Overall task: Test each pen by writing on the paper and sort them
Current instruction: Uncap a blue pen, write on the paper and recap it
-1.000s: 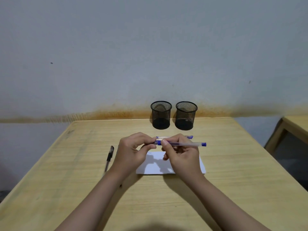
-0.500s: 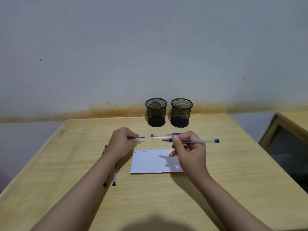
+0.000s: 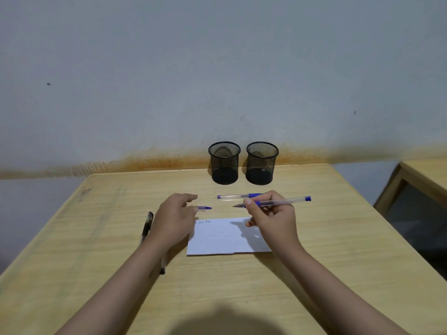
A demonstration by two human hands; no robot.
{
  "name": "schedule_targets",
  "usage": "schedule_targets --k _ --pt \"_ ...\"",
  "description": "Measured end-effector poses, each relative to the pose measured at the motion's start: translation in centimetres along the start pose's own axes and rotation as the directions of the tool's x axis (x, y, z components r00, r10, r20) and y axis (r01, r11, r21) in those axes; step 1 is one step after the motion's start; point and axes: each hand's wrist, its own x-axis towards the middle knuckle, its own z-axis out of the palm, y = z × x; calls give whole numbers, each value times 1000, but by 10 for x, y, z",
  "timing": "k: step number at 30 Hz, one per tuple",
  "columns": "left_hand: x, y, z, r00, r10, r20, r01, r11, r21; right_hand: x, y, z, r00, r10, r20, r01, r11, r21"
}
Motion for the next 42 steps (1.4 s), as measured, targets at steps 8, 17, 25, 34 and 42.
schedule_targets --k 8,17,25,34,42 --pt "-69 -10 17 904 332 268 -380 912 152 17 19 36 976 204 70 -200 978 -60" --pt "-72 -20 27 885 307 349 -401 885 237 27 40 51 934 316 166 -313 949 -45" --pt "-72 -14 26 890 251 380 -379 871 311 27 45 53 970 227 85 -207 958 -197" --pt "-70 -12 25 883 231 409 -374 873 313 29 49 55 968 222 114 -186 946 -267" --pt "-70 -13 27 877 226 425 -383 862 332 29 51 55 966 231 115 -197 949 -247"
